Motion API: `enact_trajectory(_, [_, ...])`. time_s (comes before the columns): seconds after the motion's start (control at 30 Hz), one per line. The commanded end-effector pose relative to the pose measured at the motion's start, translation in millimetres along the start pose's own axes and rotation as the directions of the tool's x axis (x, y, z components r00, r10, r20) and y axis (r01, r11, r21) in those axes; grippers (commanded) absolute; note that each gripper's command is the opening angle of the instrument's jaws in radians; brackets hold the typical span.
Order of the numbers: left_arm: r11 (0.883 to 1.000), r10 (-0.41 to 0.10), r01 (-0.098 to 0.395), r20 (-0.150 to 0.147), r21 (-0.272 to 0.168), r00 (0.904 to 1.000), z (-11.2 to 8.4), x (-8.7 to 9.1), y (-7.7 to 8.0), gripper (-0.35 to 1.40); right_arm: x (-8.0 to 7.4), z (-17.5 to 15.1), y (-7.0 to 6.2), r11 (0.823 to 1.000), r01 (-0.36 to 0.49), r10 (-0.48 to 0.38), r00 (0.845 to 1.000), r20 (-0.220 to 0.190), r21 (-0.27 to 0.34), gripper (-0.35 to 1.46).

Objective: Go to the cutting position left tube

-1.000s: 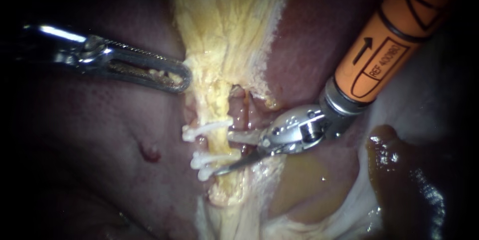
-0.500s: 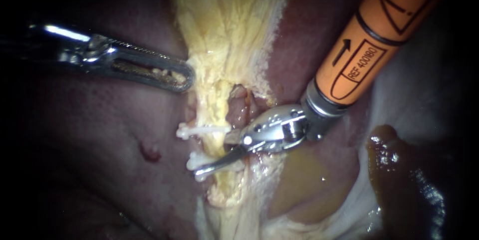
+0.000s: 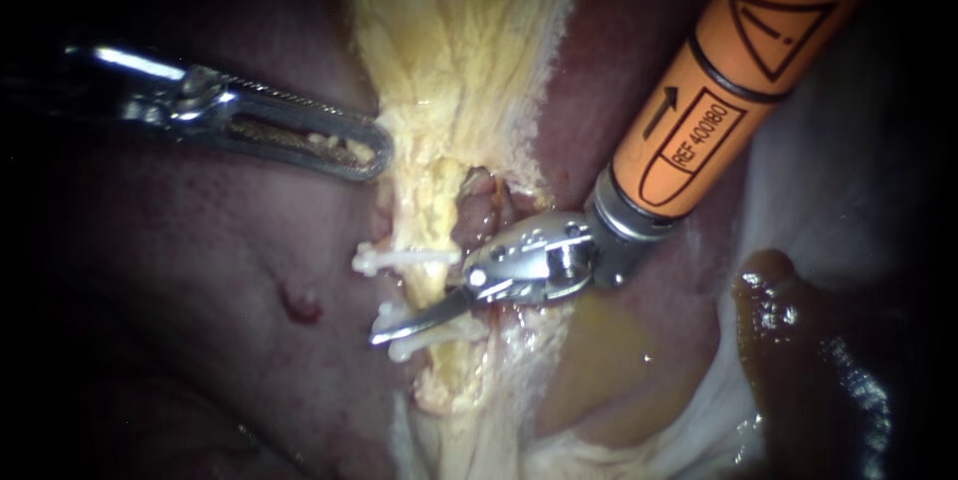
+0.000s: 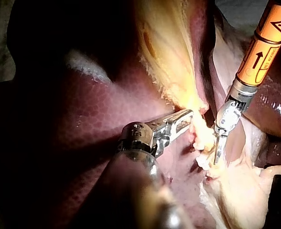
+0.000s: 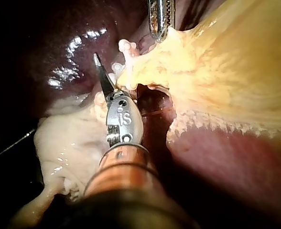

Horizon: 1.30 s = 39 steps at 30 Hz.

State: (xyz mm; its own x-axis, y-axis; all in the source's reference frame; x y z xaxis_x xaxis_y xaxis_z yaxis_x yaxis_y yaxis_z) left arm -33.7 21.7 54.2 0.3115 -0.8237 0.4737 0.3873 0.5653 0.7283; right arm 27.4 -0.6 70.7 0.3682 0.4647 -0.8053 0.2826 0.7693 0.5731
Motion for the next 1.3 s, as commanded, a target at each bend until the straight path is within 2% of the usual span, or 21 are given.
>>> enact_trajectory(0.03, [1.000,0.000,0.000,0.000,0.001,1.0000,0.0,0.0,0.1,-0.35,0.3,0.0,-0.2,1.000,-0.003,0.003,1.000,0.000,0.008,1.39])
enact_trajectory(0.23, [1.000,0.000,0.000,0.000,0.001,1.0000,0.1,0.0,0.6,-0.35,1.1,0.5,-1.5,0.999,0.000,0.001,1.000,-0.014,0.051,1.39])
enact_trajectory(0.53, [1.000,-0.001,0.001,0.000,0.000,1.0000,0.2,-0.1,0.7,-0.35,2.5,0.8,-2.6,0.998,-0.004,0.006,0.999,-0.037,0.064,1.39])
enact_trajectory(1.3, [1.000,-0.002,0.002,0.004,0.000,1.0000,0.6,-0.3,0.6,-0.35,3.5,2.1,-1.8,0.998,-0.010,0.015,0.997,-0.079,0.065,1.37])
